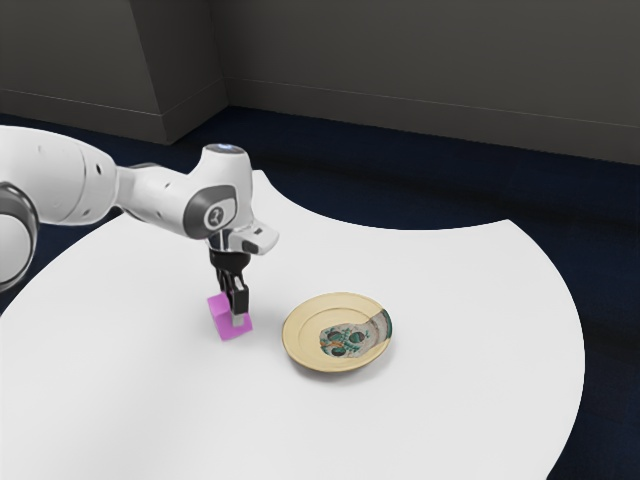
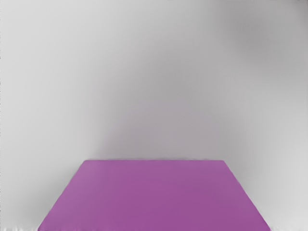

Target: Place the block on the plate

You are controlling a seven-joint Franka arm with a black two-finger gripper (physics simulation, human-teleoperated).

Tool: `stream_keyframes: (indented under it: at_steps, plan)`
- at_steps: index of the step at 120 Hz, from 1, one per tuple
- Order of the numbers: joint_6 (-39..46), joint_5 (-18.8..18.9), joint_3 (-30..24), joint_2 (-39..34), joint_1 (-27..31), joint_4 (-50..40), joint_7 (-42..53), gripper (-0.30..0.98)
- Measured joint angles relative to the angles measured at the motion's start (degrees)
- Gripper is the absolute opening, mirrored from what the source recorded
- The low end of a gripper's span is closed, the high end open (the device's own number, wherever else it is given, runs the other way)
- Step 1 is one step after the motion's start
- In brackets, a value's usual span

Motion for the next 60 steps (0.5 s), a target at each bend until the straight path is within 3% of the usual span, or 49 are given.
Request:
stream_keyframes:
  at_steps: [40,60]
  plan:
    - [-0.3,0.2,-0.8,-2.5,-0.4,0.0,-0.1,0.39]
    - [-0.3,-0.4,-3.8,-3.2,-0.8,2.0,-0.2,0.39]
